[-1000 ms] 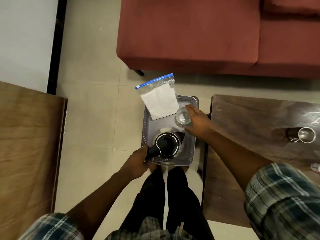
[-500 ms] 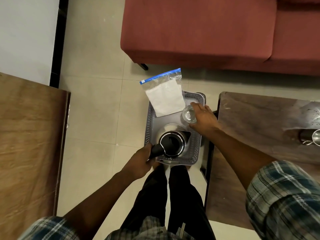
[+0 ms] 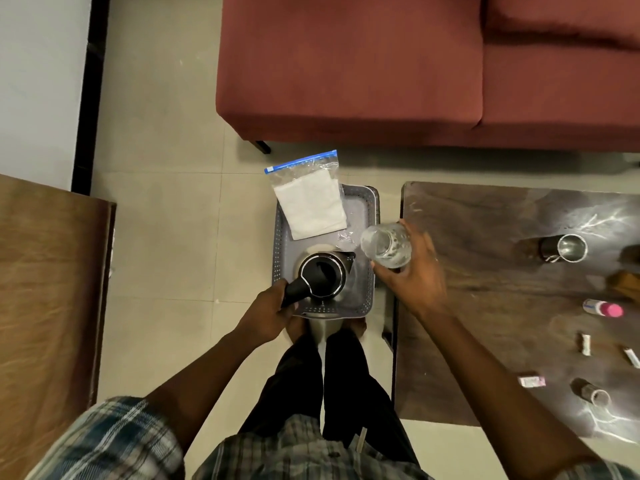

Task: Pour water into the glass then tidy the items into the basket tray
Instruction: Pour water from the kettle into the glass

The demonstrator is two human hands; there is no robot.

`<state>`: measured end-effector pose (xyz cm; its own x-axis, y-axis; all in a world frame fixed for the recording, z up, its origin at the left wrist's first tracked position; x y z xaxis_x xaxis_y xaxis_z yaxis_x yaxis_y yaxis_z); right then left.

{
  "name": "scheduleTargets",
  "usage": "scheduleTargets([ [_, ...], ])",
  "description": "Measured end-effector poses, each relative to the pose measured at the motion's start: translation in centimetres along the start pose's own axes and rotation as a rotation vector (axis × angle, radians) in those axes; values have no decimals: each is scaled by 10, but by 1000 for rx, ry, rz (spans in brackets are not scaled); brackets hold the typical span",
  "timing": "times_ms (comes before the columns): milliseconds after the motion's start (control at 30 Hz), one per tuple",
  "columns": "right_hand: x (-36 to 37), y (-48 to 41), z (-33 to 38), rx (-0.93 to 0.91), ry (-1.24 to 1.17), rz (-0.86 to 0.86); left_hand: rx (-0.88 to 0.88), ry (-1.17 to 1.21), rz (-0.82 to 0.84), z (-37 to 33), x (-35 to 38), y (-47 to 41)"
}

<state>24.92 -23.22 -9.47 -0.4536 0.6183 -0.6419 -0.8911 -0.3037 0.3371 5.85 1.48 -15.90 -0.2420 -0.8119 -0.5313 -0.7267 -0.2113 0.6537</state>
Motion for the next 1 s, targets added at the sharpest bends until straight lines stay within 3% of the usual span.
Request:
scheduleTargets([
  [200,-17,63,-15,119,-80,-70,-75,20,-12,-4,-5,-9],
  [533,-17,113,-35,208,-223,-124,29,168,-34,-27,-4,-11],
  [1000,-77,139,18,28,-238,-263,138,226,-37,-79,-92,52],
])
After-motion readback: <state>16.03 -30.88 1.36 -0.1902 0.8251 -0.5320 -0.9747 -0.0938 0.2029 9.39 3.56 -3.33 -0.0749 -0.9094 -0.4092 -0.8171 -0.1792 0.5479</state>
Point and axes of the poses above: each hand's wrist, its own y-axis away from the middle knuckle, its own x-axis out of the palm, z = x × y, the point moved 6 cm from there along -y, towards the middle knuckle, and after that the axes turned 1 degree about x, right-handed, at the moved point
